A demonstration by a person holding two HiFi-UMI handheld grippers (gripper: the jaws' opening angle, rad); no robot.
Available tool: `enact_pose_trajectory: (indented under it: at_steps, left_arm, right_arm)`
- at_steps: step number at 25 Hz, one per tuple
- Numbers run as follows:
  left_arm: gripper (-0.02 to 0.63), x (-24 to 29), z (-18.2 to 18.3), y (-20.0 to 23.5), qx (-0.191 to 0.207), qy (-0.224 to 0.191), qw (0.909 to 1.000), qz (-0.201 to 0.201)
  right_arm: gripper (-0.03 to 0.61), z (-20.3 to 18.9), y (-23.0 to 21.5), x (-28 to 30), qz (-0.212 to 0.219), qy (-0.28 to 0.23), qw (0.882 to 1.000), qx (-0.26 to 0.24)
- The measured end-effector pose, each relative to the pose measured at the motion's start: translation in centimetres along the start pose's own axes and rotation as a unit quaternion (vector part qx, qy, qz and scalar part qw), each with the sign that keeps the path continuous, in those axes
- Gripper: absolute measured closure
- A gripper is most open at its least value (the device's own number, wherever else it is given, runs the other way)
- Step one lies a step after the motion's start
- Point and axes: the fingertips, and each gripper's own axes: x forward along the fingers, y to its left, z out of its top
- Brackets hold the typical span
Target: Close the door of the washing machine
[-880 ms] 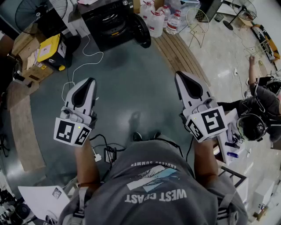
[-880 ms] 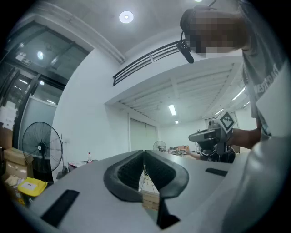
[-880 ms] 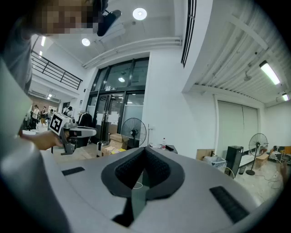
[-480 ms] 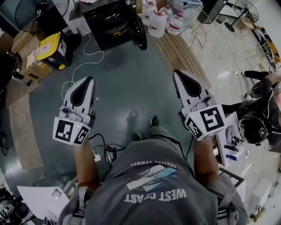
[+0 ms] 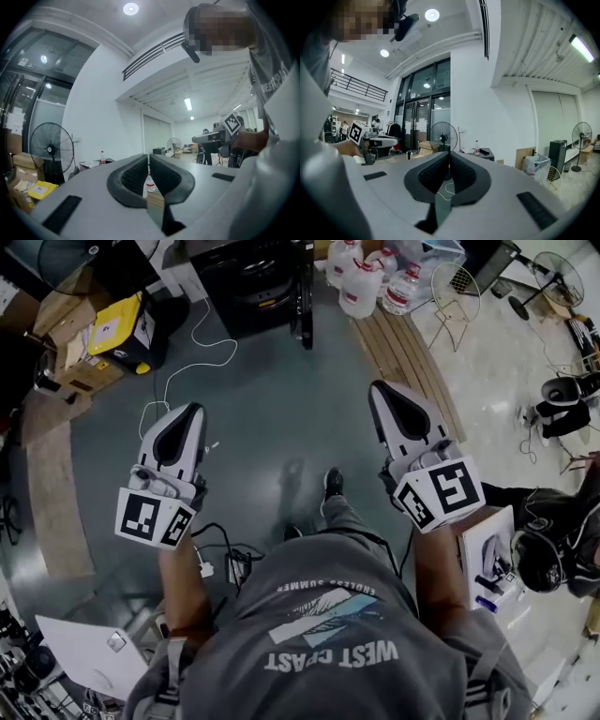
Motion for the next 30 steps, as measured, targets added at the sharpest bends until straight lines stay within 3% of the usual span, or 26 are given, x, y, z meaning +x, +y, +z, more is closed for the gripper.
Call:
enact_pose_trajectory:
  at_steps: [20, 30]
  left_arm:
    - [0.586, 13.9, 0.2, 4.8, 0.011, 0.021, 0.9953, 0.094]
    - [0.586, 18.2, 0.2, 4.7, 0.018, 0.032, 0.994, 0.103]
  right_arm:
    - [0.549, 0.6, -13.2, 13.6, 0.097, 0.002, 0.995, 0.006]
    - [0.549, 0.0, -17.2, 16.3, 0.118, 0.005, 0.993, 0.012]
